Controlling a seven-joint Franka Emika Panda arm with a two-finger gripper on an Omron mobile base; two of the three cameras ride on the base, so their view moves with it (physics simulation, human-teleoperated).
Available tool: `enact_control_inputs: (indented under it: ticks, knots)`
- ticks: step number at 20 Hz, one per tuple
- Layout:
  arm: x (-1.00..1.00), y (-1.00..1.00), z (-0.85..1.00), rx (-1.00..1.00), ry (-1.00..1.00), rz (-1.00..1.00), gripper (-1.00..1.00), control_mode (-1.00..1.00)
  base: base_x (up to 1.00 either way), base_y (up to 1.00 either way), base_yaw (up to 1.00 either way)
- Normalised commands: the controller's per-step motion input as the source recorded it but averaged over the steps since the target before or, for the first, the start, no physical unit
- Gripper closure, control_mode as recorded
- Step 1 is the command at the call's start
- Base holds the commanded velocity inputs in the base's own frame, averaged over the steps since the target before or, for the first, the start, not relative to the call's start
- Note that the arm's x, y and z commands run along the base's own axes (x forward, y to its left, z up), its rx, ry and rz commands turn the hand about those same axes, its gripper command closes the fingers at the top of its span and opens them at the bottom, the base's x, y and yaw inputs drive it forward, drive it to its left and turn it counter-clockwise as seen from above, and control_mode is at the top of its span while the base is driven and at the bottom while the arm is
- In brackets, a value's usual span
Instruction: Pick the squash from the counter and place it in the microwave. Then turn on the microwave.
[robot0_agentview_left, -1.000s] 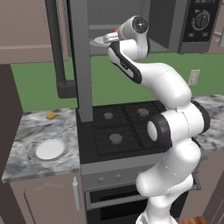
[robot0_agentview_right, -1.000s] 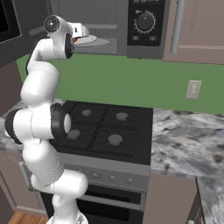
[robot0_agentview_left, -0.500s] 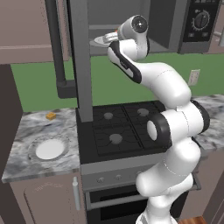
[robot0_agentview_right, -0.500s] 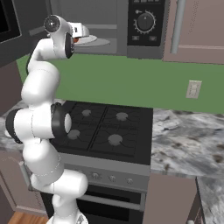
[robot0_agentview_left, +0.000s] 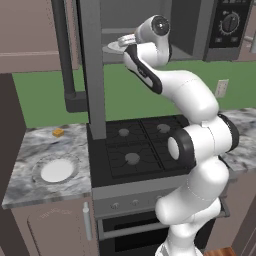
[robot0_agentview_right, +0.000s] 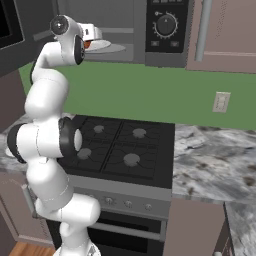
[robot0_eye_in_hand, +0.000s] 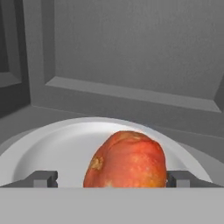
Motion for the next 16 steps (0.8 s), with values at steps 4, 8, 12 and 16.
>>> enact_control_inputs:
  ticks: [4,8,12,16]
  knots:
    - [-0.03,-0.05,0.14,0.01,0.02,-0.02,-1.0,-1.0,0.0,0.0,0.0]
    - [-0.1,-0.03,0.01,0.0,0.02,-0.03,-1.0,-1.0,0.0,0.0,0.0]
    - [-0.21,-0.03,0.0,0.01,0.02,-0.04,-1.0,-1.0,0.0,0.0,0.0]
    - [-0.3,-0.09,0.0,0.01,0.0,-0.05,-1.0,-1.0,0.0,0.0,0.0]
